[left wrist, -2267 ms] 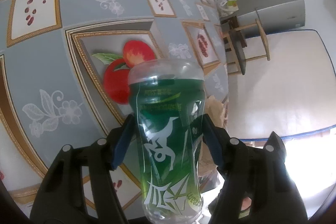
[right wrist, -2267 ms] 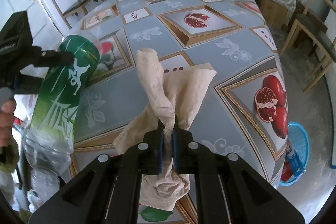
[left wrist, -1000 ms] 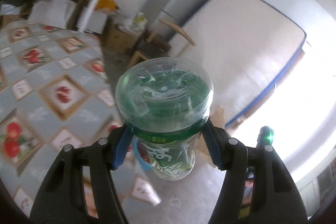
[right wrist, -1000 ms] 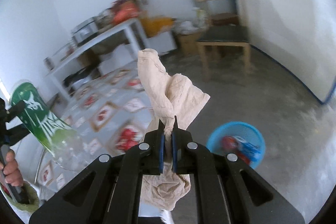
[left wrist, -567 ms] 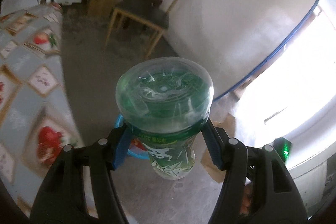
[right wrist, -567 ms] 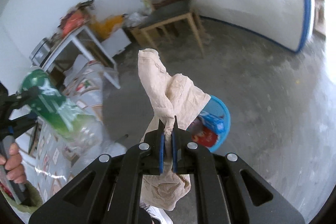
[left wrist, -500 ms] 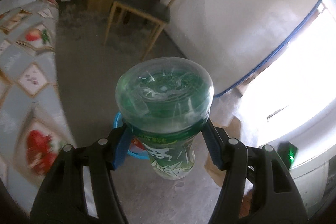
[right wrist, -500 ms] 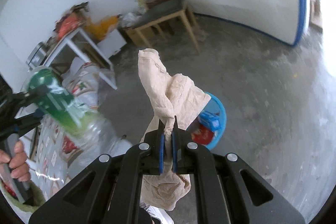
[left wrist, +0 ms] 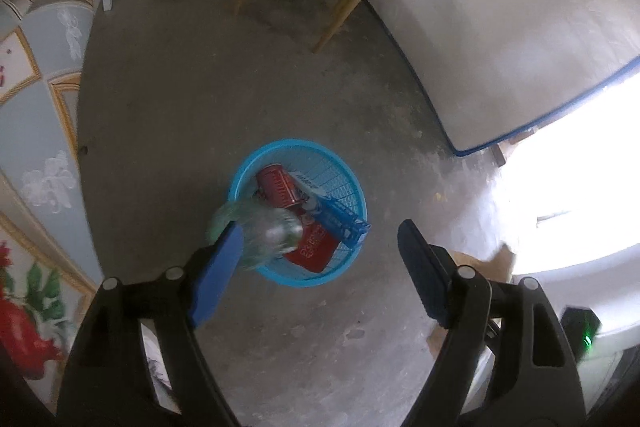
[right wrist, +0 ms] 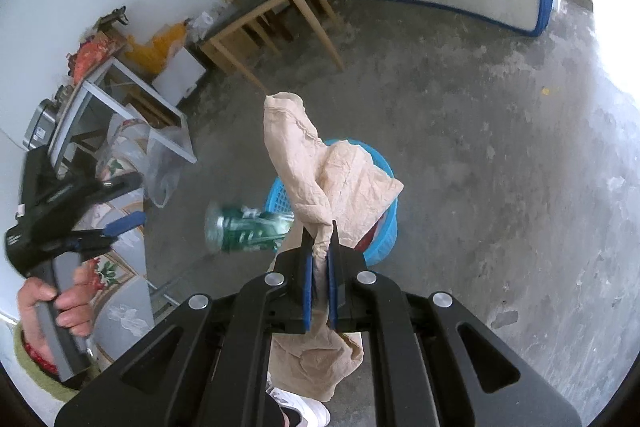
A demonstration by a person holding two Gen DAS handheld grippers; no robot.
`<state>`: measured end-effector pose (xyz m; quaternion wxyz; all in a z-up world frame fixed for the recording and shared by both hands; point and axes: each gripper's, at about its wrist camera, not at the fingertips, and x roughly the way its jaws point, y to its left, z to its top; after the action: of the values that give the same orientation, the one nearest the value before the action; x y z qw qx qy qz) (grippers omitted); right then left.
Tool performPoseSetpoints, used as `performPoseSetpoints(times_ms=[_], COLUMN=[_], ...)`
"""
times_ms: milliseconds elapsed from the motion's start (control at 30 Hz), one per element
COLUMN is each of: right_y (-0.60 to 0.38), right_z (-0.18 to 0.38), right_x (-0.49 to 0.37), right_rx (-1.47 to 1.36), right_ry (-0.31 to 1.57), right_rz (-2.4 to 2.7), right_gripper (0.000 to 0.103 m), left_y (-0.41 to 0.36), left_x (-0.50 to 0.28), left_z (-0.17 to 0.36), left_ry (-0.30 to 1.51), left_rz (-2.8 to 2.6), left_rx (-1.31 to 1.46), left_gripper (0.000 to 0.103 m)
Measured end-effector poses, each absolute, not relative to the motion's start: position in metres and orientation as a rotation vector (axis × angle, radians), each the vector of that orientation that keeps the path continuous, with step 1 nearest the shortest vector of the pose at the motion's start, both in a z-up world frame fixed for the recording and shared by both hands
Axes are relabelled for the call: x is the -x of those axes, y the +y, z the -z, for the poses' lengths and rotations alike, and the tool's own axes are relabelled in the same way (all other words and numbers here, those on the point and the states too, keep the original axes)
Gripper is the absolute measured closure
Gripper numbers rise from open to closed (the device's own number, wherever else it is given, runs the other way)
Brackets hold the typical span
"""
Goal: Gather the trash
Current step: 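Open both grippers over the wastebasket to drop the bottle and towel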
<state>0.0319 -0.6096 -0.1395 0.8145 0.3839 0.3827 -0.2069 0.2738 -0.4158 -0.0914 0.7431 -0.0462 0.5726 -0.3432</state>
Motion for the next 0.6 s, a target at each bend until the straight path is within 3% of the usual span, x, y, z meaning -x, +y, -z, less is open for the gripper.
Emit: performPoseSetpoints(times_ms=[333, 500, 533, 600], right_y=[-0.607, -0.614, -0.617, -0.627], right_z=[0.175, 0.204, 0.210, 0.237], right_x=[-0.104, -0.176, -0.186, -0.212], right_rx=[-0.766, -0.679, -0.680, -0.732], right_ry=[0.930, 1.008, 1.025, 1.079], right_rz=[0.379, 0.358, 0.358, 0.334], right_gripper=[0.097, 0.093, 0.092, 0.074], left_y=[-0.346, -0.283, -0.275, -0.244], left_x=[-0.250, -0.226, -0.223, -0.210], left_z=[0.040, 0.007, 0.003, -0.006], left_ry=[1.169, 1.060, 1.045, 1.009], left_rz=[0.826, 0.805, 0.800, 0.772], left_rx=[0.106, 0.090, 0.089, 0.077], left_gripper=[0.027, 0.021, 0.020, 0.019])
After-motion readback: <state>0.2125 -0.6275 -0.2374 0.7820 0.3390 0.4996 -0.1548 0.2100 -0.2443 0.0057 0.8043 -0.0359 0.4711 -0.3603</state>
